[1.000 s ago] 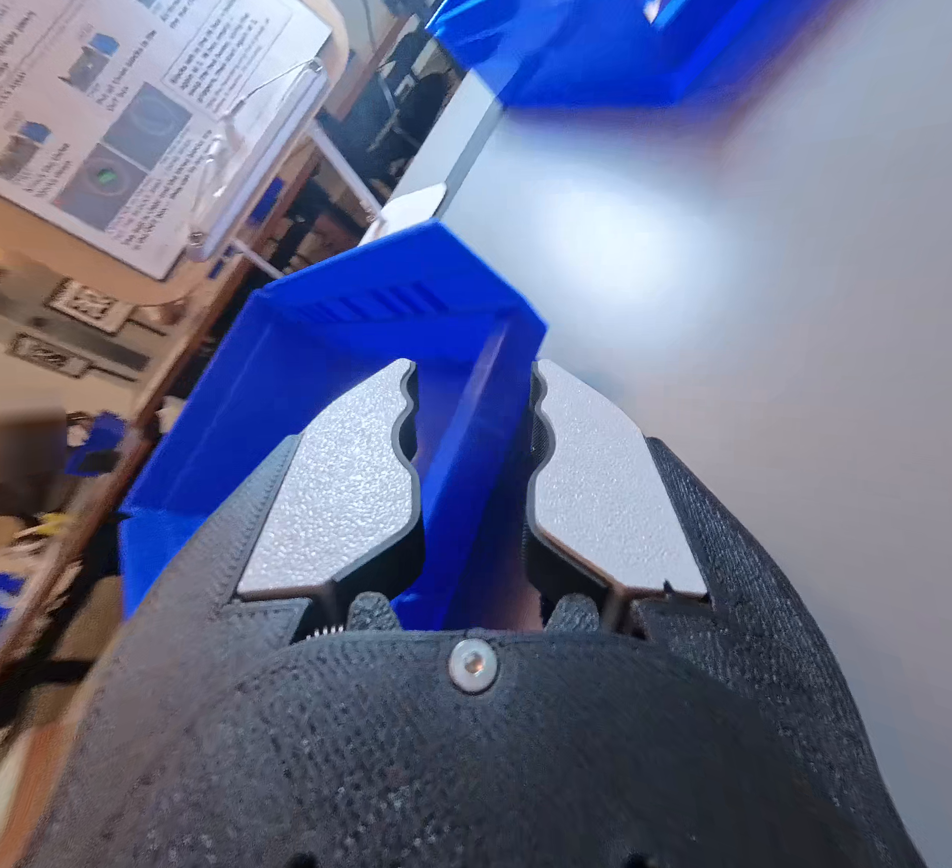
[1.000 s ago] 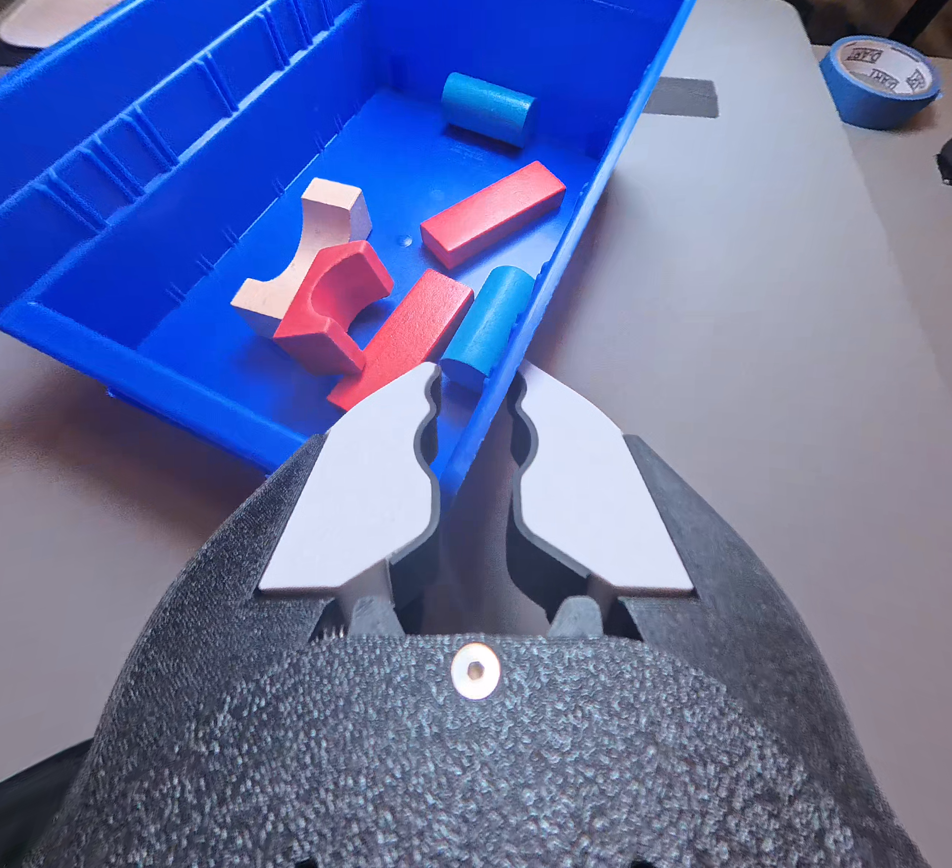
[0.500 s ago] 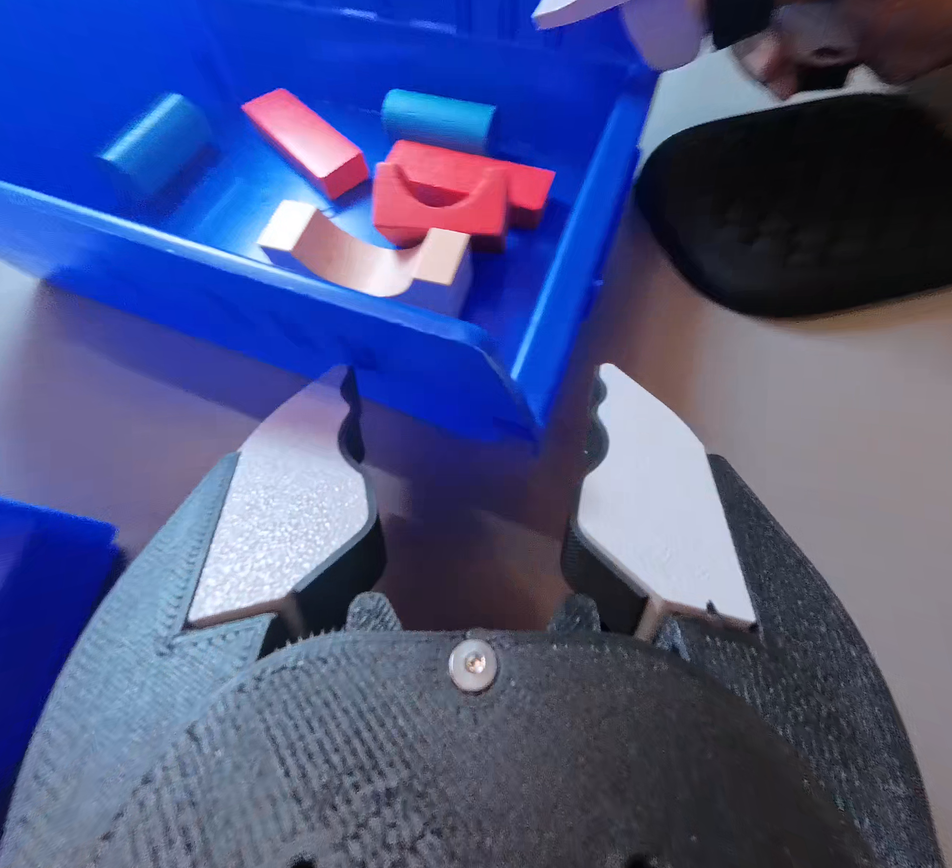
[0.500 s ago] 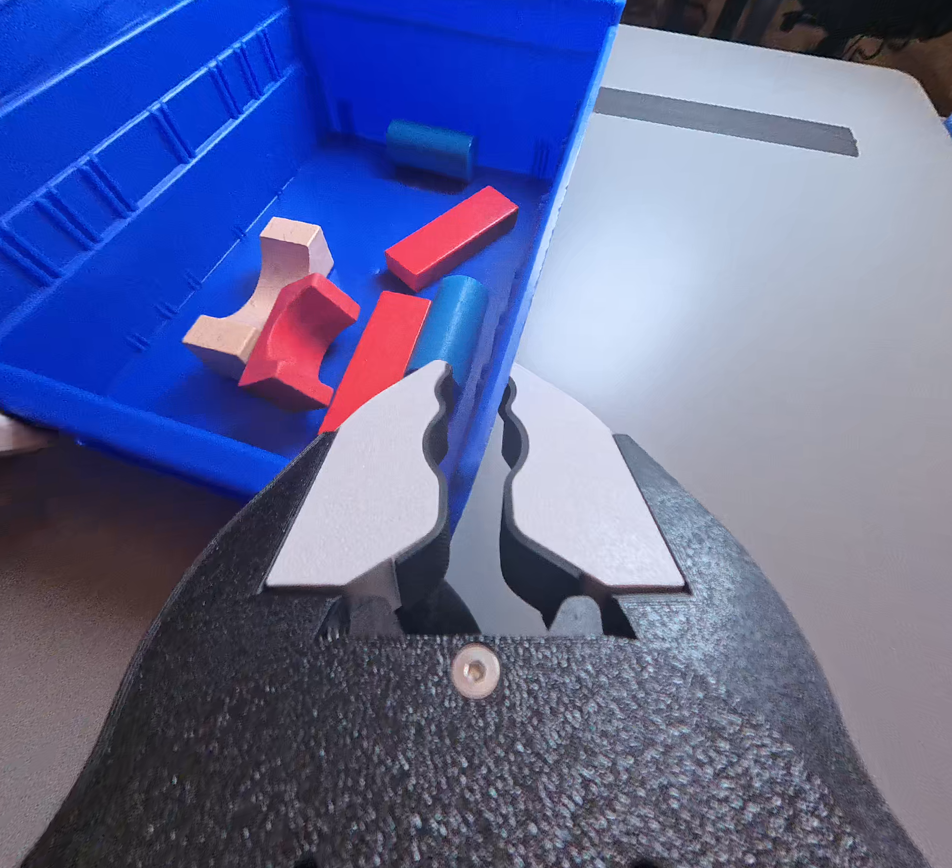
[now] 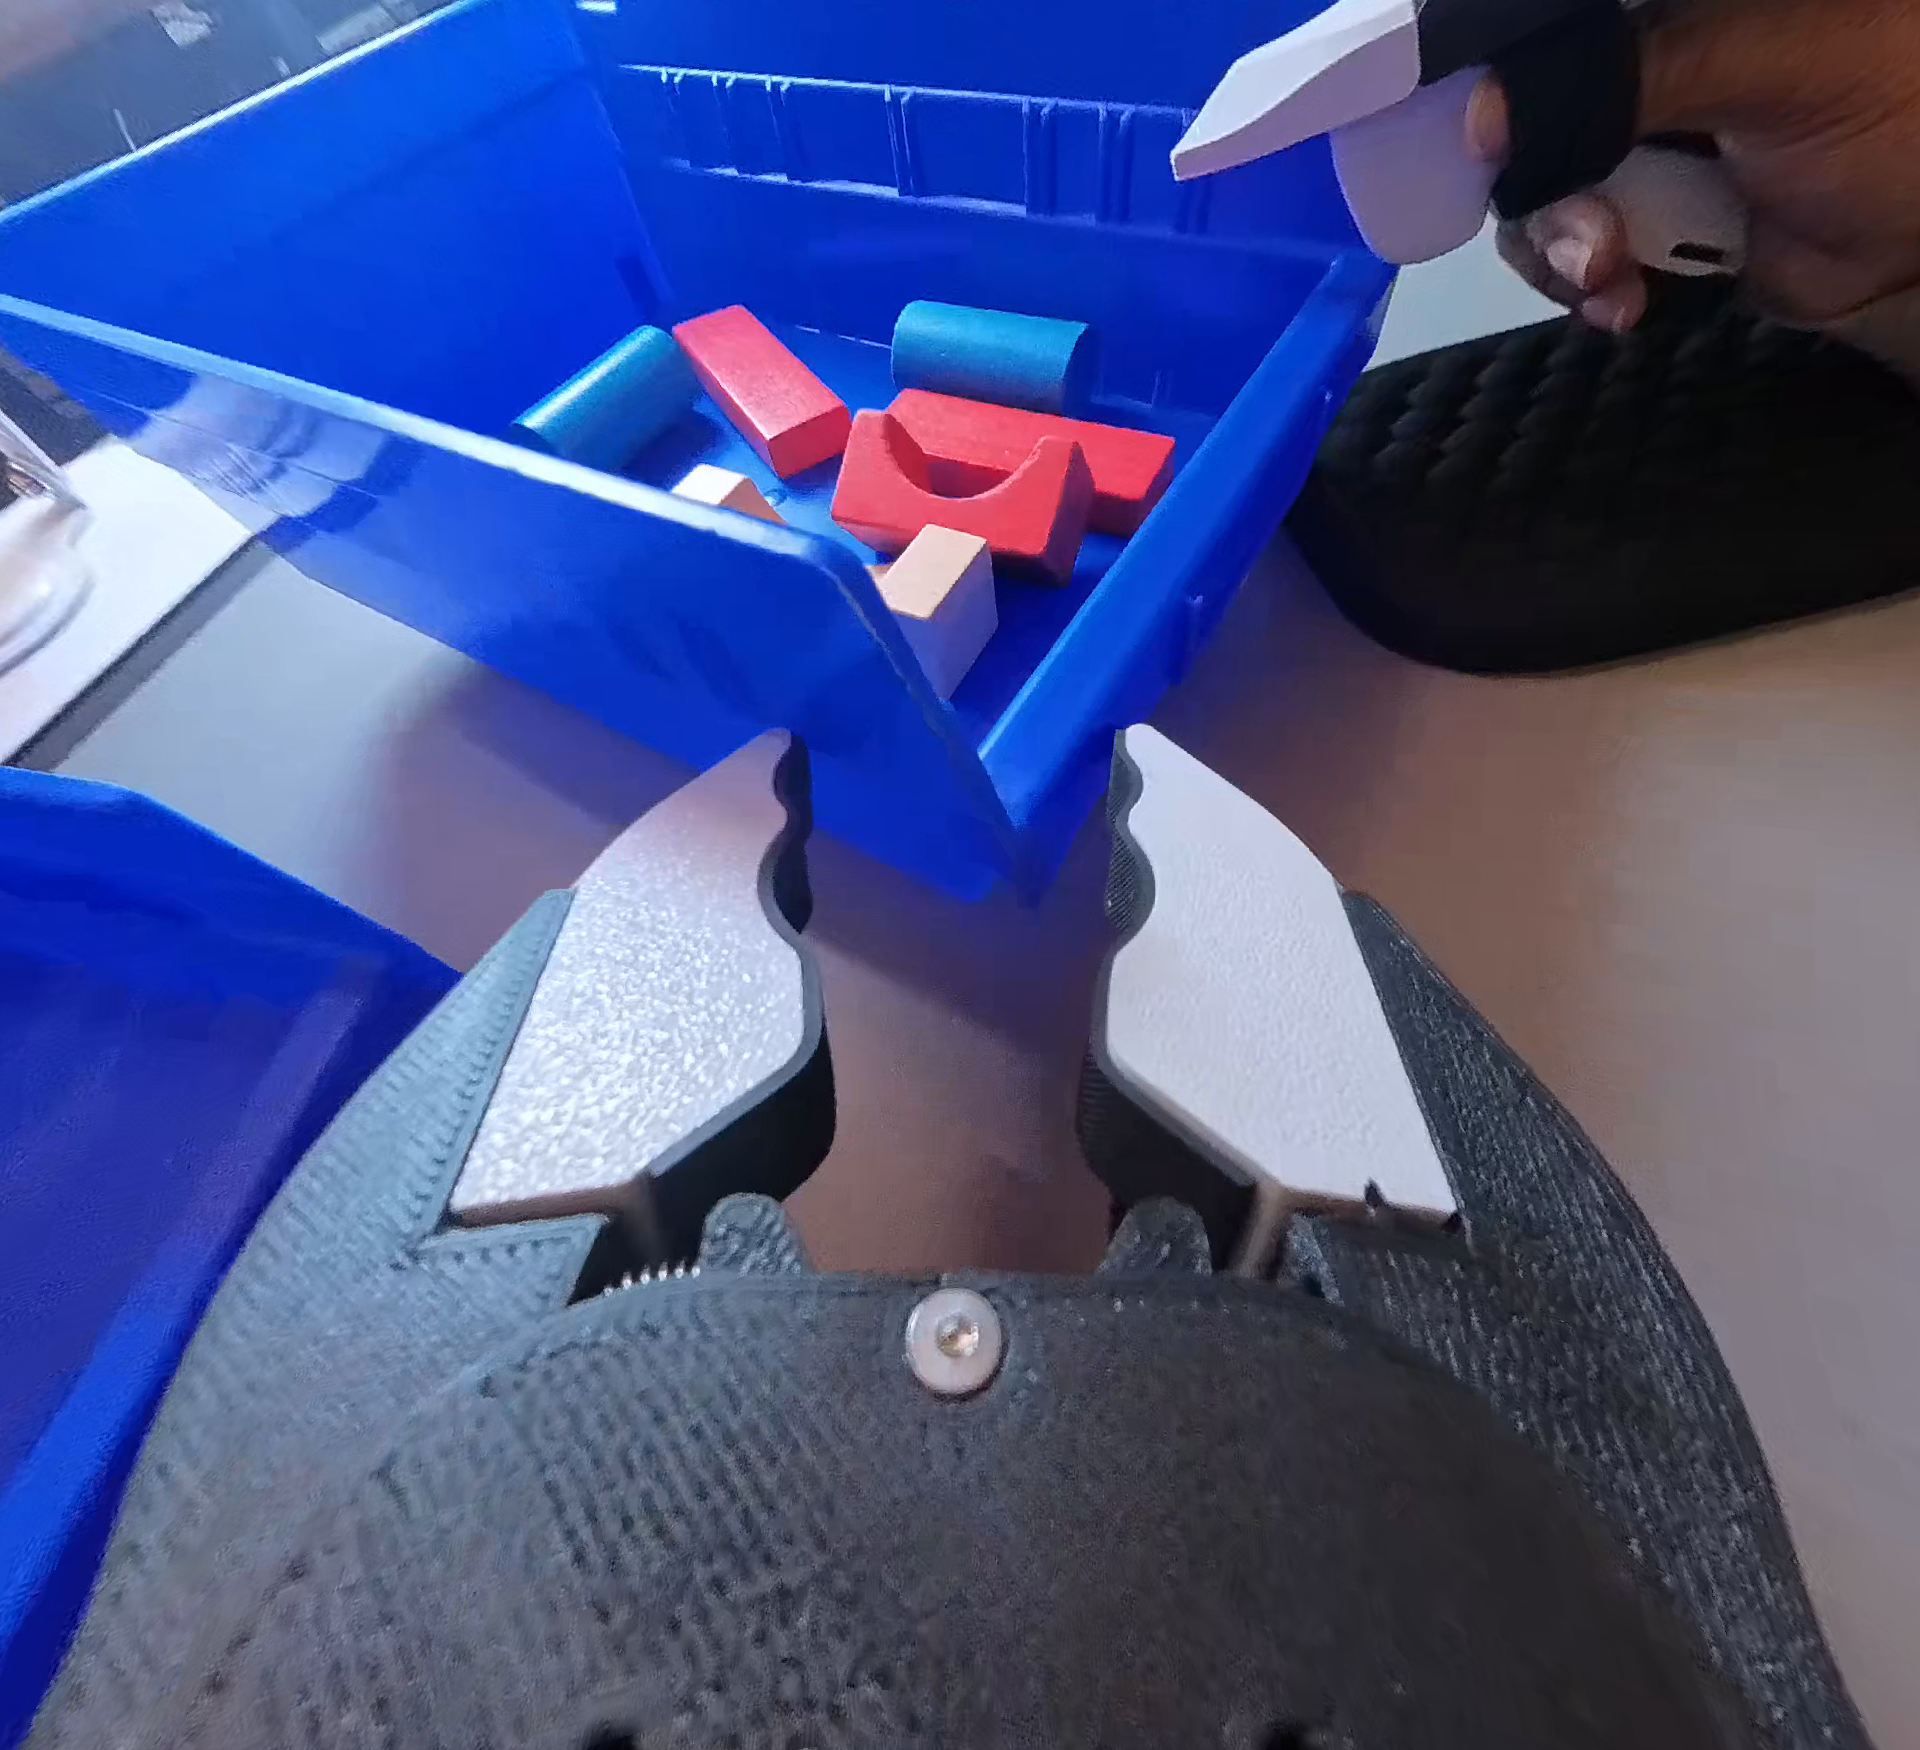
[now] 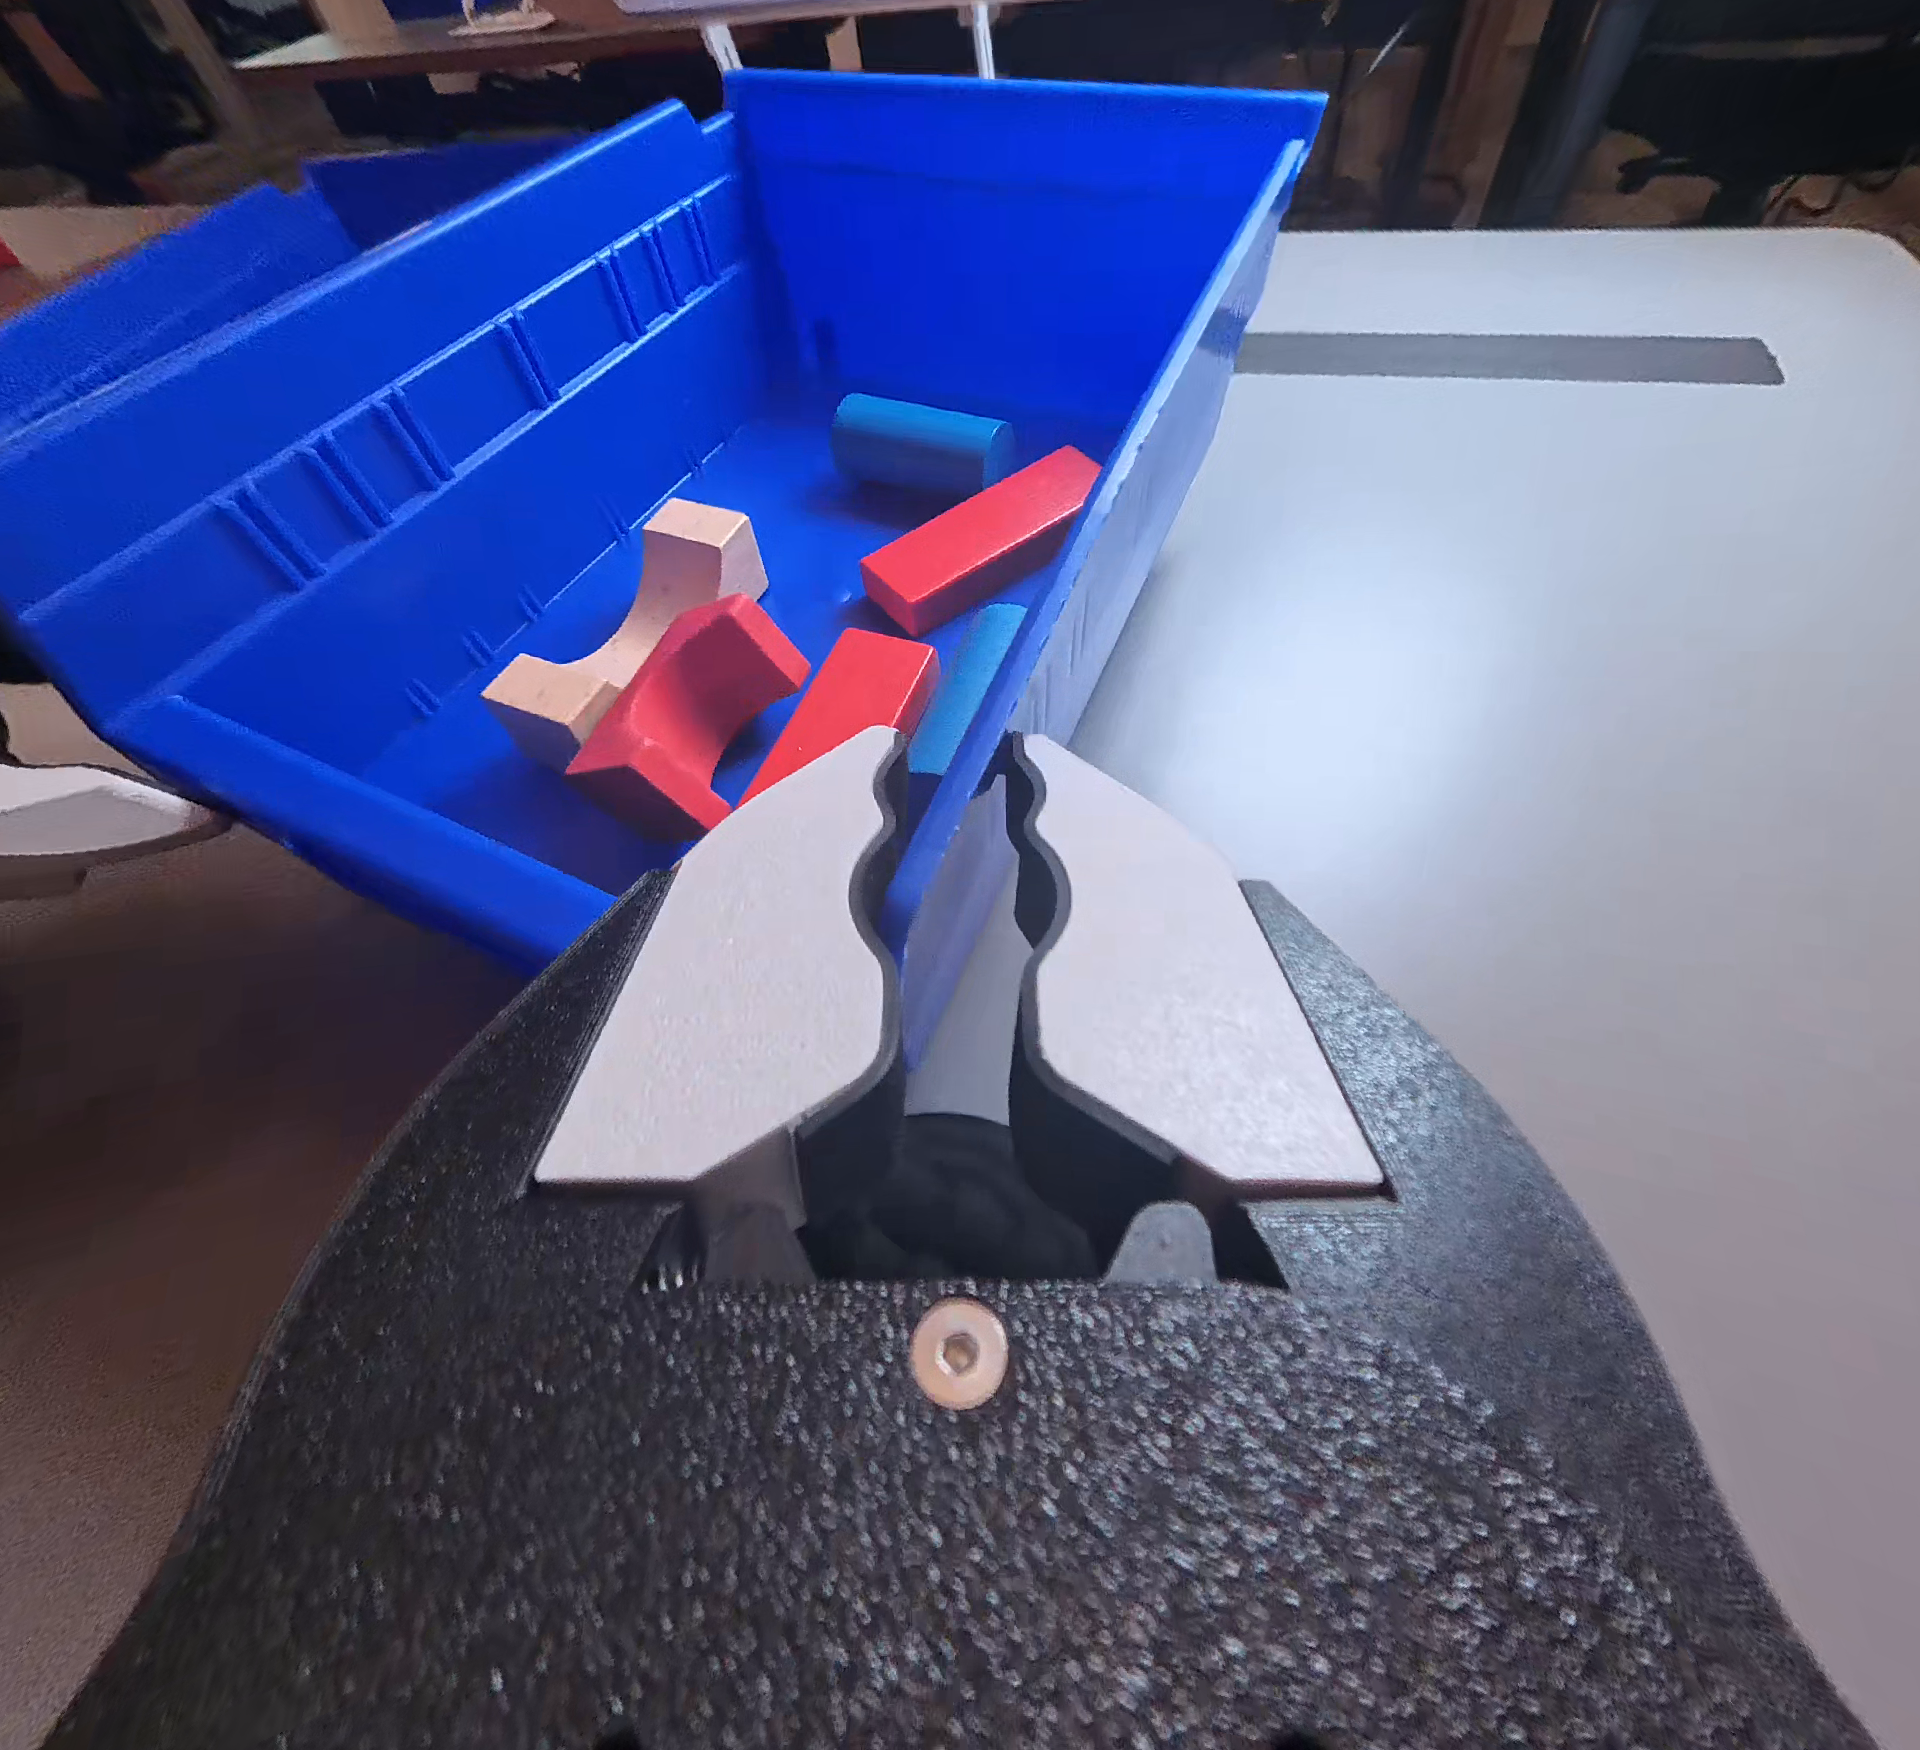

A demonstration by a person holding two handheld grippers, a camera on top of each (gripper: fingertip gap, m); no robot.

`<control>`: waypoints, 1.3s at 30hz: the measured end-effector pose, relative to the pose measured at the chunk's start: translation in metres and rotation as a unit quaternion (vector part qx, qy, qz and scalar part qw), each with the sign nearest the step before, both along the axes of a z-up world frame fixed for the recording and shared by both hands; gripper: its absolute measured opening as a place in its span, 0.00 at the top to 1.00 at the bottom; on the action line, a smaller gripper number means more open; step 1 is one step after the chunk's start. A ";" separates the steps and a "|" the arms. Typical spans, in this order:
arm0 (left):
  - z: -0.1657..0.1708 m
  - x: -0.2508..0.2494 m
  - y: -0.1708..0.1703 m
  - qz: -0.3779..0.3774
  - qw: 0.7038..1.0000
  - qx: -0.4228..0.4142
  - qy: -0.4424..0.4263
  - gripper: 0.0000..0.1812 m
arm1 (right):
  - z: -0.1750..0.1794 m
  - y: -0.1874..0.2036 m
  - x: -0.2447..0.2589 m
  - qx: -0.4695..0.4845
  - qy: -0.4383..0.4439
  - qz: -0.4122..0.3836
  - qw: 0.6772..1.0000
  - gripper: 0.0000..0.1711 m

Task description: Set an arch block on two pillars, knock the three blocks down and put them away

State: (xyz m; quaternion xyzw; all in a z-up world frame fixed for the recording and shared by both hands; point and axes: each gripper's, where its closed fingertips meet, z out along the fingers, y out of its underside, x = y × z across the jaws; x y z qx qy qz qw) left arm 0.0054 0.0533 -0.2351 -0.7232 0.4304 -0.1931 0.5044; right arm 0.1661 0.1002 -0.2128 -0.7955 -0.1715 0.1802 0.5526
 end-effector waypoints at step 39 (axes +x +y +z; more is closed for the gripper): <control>0.085 -0.235 -0.246 0.024 0.993 0.016 0.114 0.97 | 0.015 -0.102 -0.378 -0.087 0.061 0.447 0.888 0.94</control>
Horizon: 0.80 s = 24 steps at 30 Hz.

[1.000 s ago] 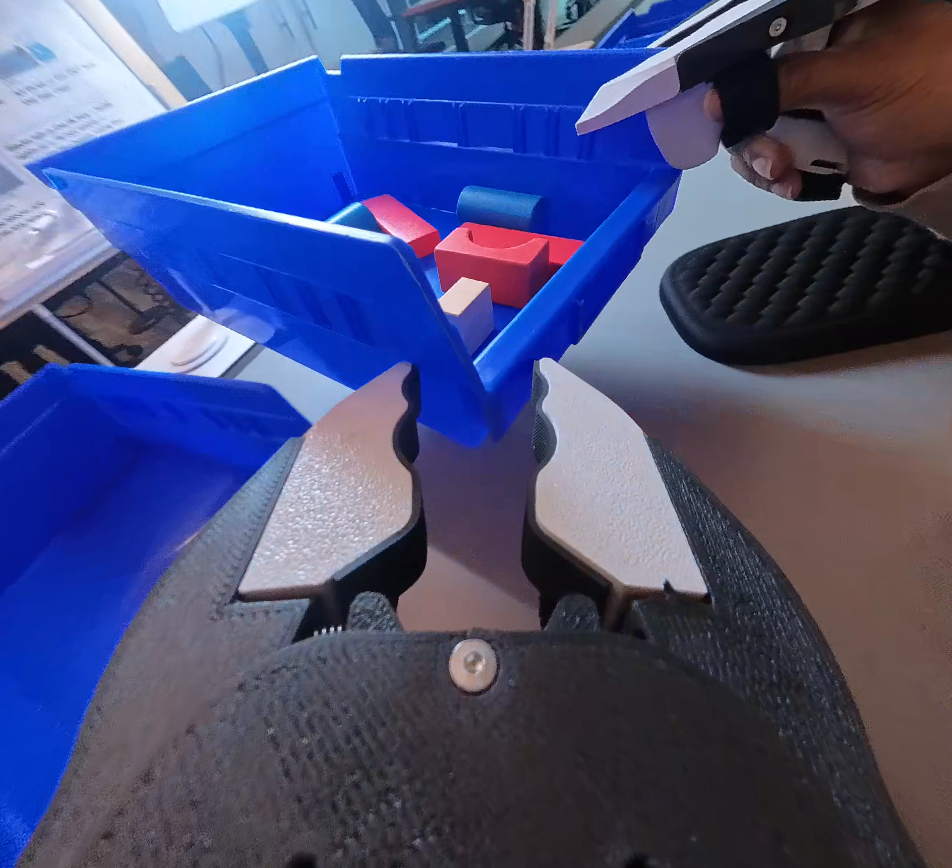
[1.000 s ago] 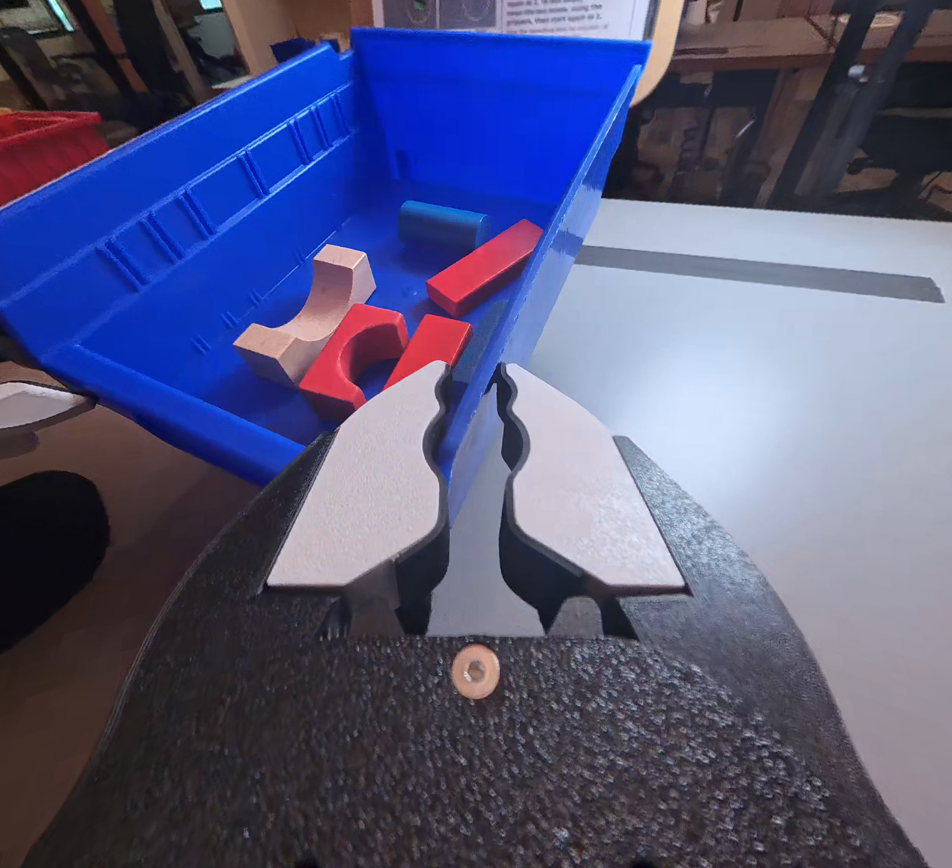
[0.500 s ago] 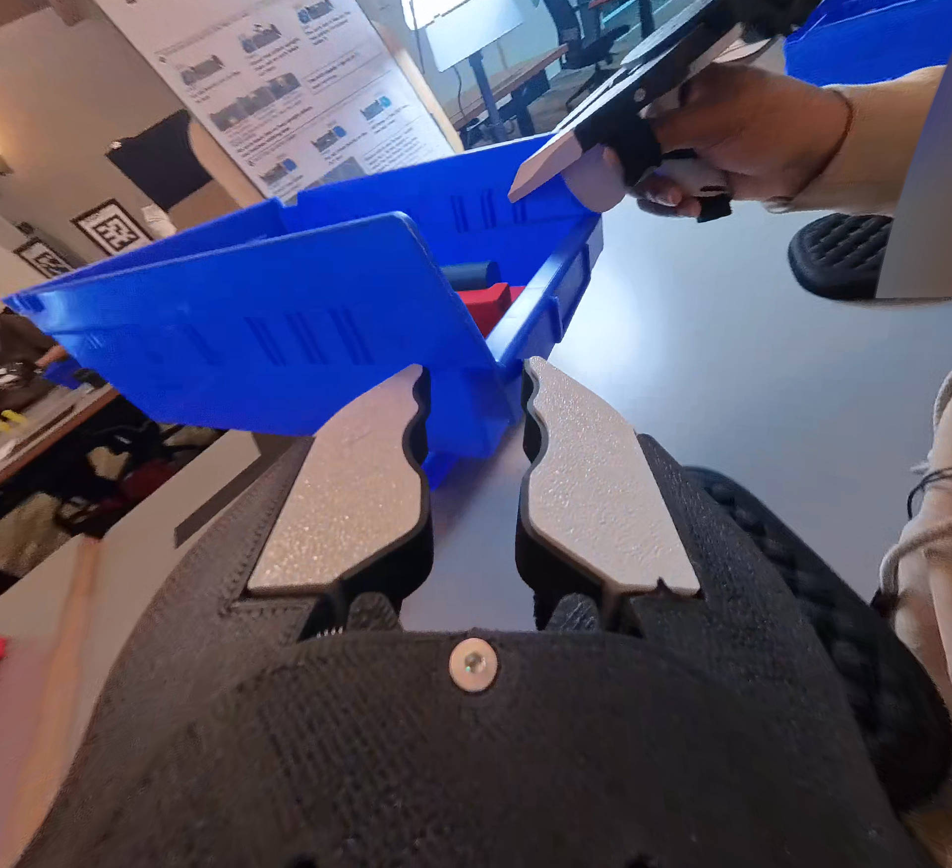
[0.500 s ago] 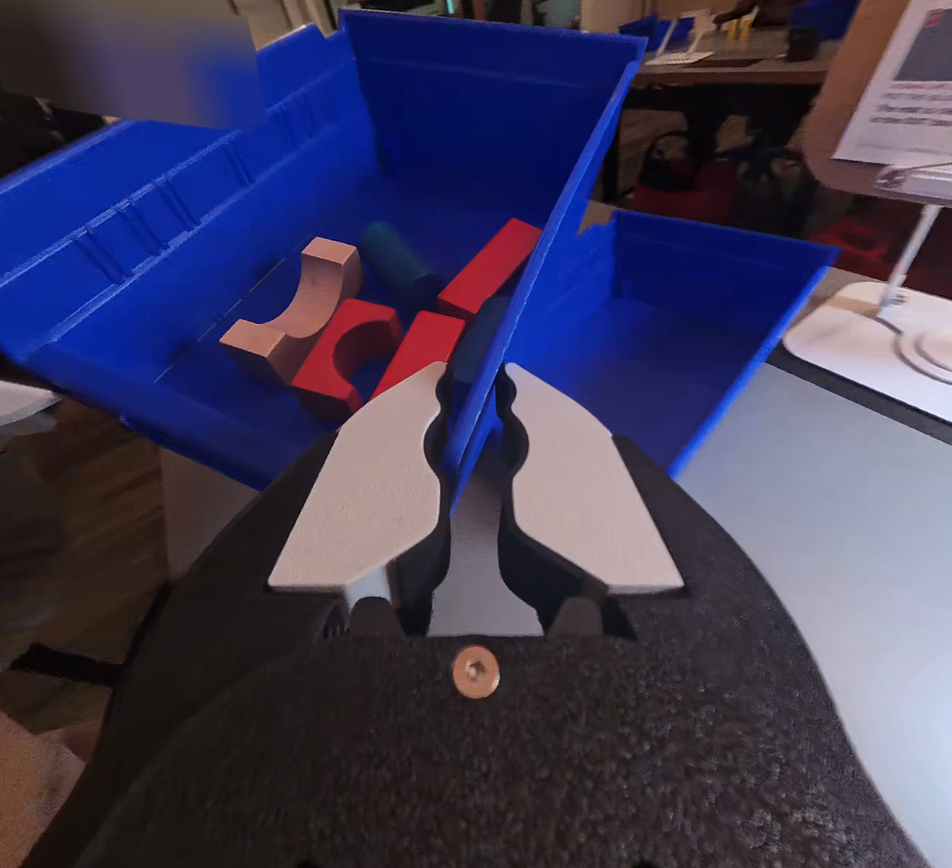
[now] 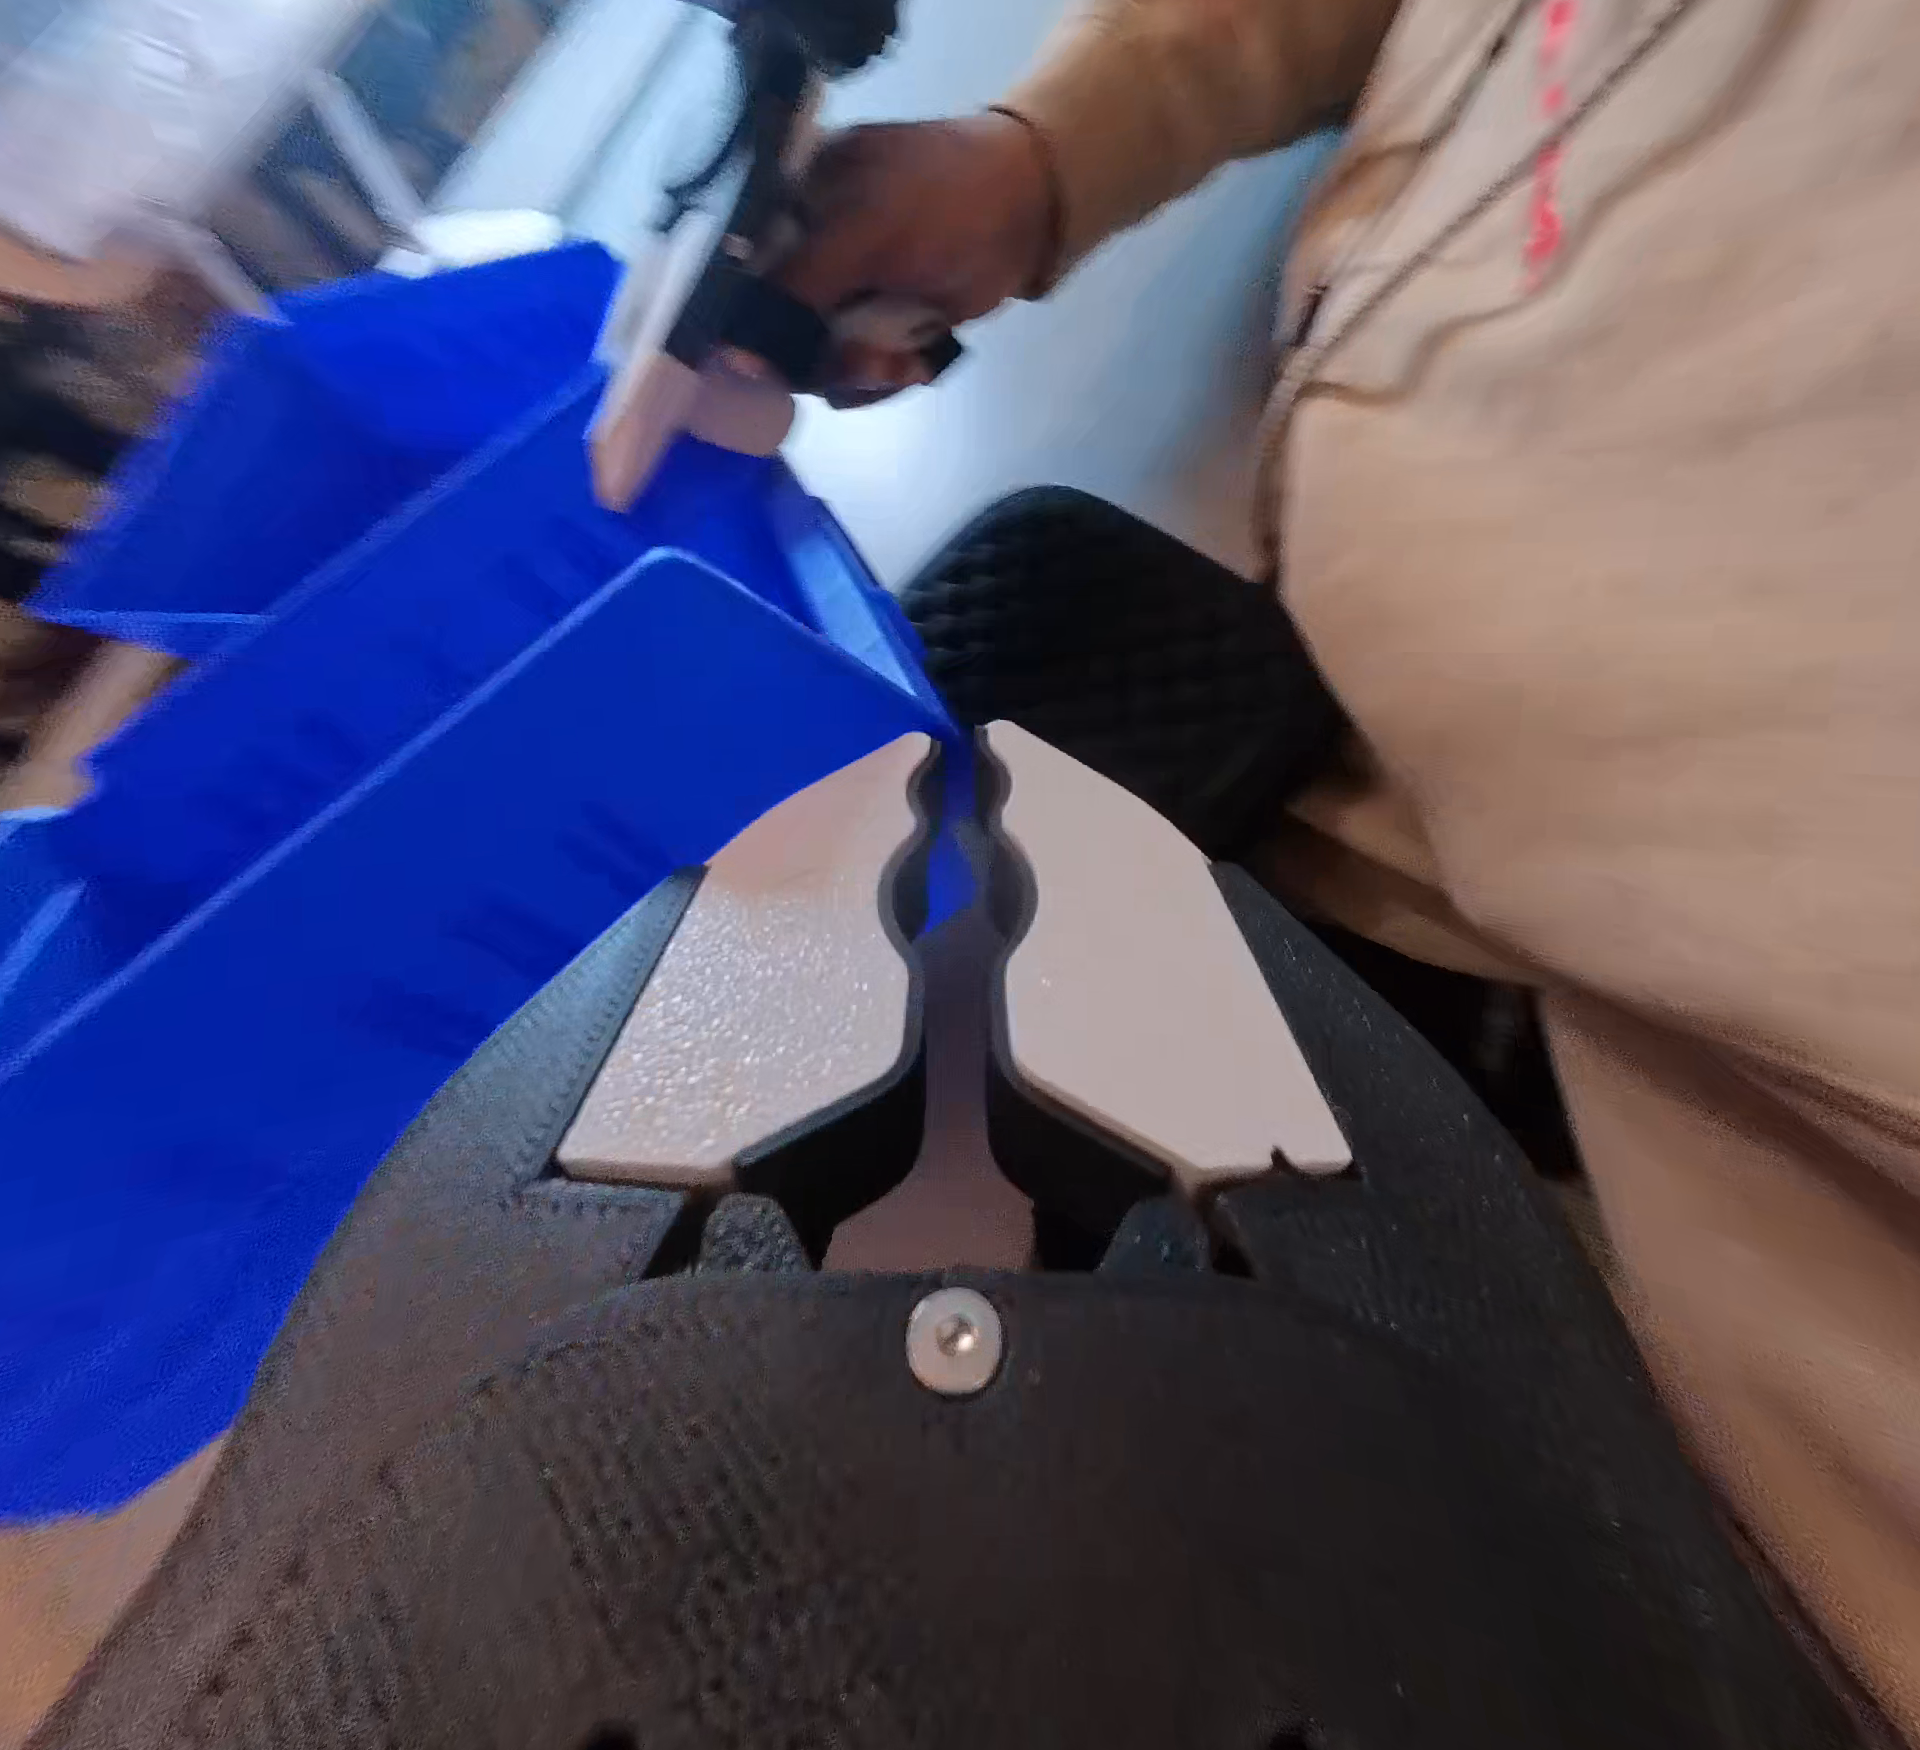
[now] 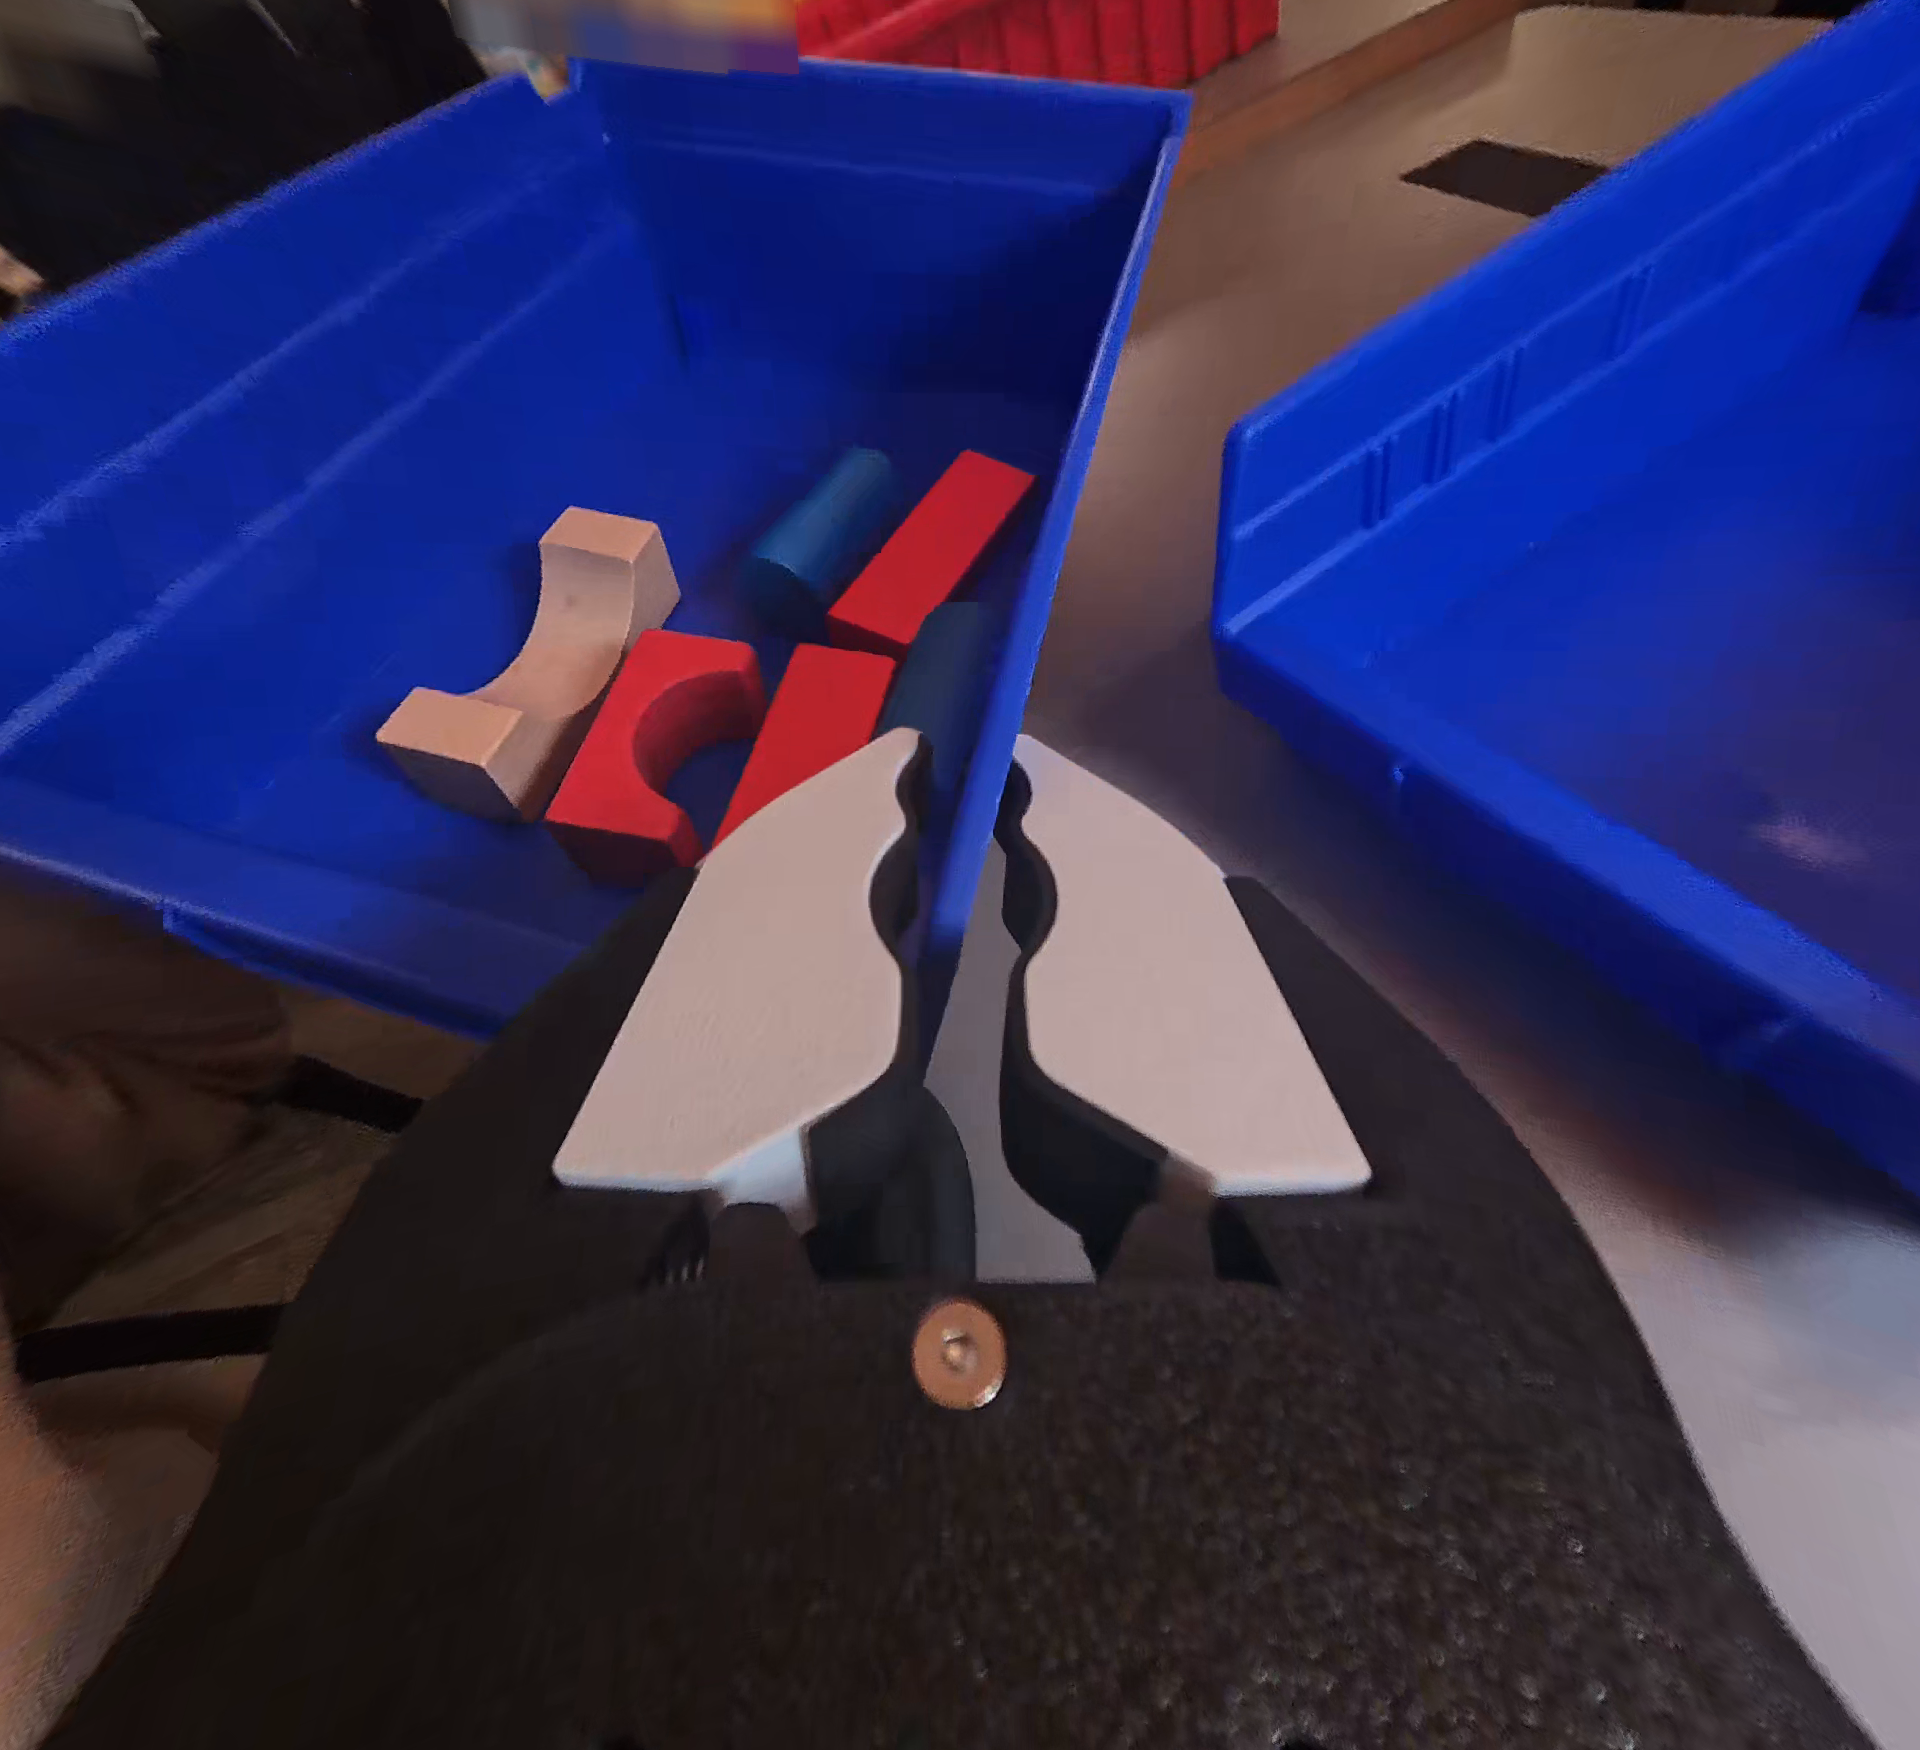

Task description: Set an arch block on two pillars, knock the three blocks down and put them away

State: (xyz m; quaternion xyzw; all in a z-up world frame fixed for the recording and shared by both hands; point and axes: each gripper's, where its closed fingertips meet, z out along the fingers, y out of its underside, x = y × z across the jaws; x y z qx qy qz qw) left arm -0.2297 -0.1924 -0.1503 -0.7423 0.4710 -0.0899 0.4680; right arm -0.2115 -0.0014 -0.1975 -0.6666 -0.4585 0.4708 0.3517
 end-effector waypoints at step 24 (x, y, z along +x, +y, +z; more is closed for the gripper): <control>-0.041 -0.057 0.068 0.065 0.997 -0.007 -0.042 0.68 | -0.014 0.057 0.084 0.110 -0.104 0.245 0.958 0.62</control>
